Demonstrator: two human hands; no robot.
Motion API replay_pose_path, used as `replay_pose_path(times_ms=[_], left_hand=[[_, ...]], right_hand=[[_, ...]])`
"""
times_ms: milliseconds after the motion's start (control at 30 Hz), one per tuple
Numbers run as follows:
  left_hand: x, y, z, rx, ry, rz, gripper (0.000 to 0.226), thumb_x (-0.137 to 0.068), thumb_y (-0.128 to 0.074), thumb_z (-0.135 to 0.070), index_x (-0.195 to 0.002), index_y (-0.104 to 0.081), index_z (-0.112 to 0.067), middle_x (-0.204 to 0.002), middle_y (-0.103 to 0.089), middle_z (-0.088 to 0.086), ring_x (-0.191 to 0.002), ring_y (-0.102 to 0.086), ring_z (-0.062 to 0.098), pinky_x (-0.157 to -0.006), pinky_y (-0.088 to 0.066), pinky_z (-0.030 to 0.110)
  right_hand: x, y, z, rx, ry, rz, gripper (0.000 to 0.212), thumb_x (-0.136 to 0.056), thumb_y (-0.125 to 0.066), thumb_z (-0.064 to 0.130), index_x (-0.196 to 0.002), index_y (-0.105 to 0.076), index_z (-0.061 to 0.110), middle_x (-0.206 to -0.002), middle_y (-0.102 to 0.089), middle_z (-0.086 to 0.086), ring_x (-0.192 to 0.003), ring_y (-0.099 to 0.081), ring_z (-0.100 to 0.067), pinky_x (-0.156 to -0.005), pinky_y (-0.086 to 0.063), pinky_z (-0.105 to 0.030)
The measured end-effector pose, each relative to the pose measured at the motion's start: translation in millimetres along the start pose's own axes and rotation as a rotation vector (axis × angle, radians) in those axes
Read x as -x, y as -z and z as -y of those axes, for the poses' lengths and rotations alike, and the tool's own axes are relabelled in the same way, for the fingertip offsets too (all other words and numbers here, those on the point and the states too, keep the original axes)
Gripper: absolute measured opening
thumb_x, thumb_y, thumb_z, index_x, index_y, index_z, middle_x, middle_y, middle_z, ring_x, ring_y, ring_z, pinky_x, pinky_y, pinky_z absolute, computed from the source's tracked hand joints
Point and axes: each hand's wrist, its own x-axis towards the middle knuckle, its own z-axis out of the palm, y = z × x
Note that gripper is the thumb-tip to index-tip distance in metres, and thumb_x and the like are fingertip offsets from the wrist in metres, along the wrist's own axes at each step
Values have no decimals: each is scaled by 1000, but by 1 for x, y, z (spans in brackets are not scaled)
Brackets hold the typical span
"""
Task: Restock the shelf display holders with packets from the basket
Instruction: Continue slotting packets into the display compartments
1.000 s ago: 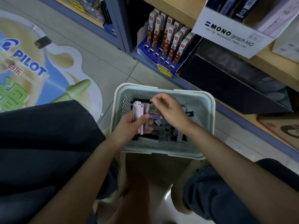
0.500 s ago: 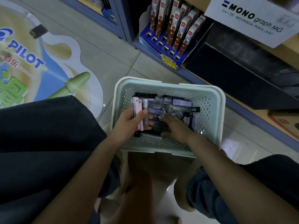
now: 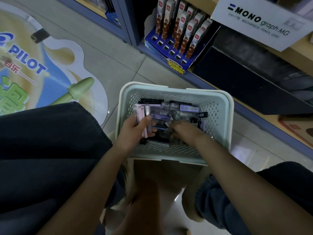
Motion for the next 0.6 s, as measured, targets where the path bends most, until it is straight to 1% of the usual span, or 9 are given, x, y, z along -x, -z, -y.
replay_pose_path(times_ms=[67,200,267,333,400,433,467,533,600], left_hand=[[1,1,1,18,3,-36,18,-98,-44,-13,-108,-54,-3,-89,-65,11,-67,-67,10,-64,-57,22],[2,3,3,6,1,-84,14,-98,-45,-14,-102,-54,-5,-86,-65,11,-66,-67,13,-59,-56,22],[1,4,5,-62,16,-104,15,-97,-46,-15,-103,-56,-6,-86,-66,10,-69,-67,14,-63,-58,26],[-1,5,8,-193,17,-102,17,-97,-49,-21,-98,-59,-8,-89,-68,9,-75,-67,19,-71,-58,36],[-1,4,5,-339,25,-69,32,-96,-50,-28,-93,-59,2,-84,-62,13,-73,-61,25,-72,-52,39],[-1,2,3,-363,41,-48,36,-96,-50,-28,-93,-57,7,-82,-58,15,-72,-57,25,-70,-49,36],[1,-1,-1,-345,65,-21,33,-96,-50,-27,-94,-57,5,-83,-57,17,-74,-56,26,-69,-48,34],[5,-9,-9,-208,141,69,26,-97,-48,-25,-97,-57,-1,-92,-64,17,-83,-63,29,-72,-54,34],[12,-16,-18,-36,185,184,24,-97,-47,-25,-105,-59,-6,-98,-69,14,-88,-67,27,-73,-58,36]], right_hand=[[3,4,0,5,2,-18,35,-97,-50,16,-131,-47,9,-137,-48,-13,-125,-43,-28,-98,-38,-34],[15,19,9,-182,-32,-174,25,-96,-50,21,-118,-54,8,-119,-54,-8,-114,-46,-22,-90,-38,-31],[20,29,17,-342,-79,-265,20,-96,-50,25,-107,-54,8,-102,-54,-4,-98,-52,-20,-76,-38,-28],[24,40,27,-506,-112,-332,16,-96,-52,25,-86,-51,12,-81,-52,-3,-75,-53,-15,-62,-35,-21],[28,53,39,-652,-122,-361,18,-95,-53,23,-79,-49,18,-73,-51,4,-67,-51,-5,-58,-37,-14],[30,59,44,-714,-125,-367,13,-95,-53,22,-83,-53,17,-75,-54,5,-70,-54,-6,-63,-41,-17],[32,63,49,-766,-132,-376,10,-95,-53,22,-90,-57,13,-78,-57,3,-73,-56,-11,-68,-45,-25],[36,71,59,-827,-155,-406,15,-94,-54,21,-95,-59,7,-79,-60,-3,-74,-59,-20,-71,-49,-39],[38,75,68,-817,-184,-446,22,-93,-56,23,-96,-60,2,-85,-64,-13,-78,-61,-28,-74,-50,-41]])
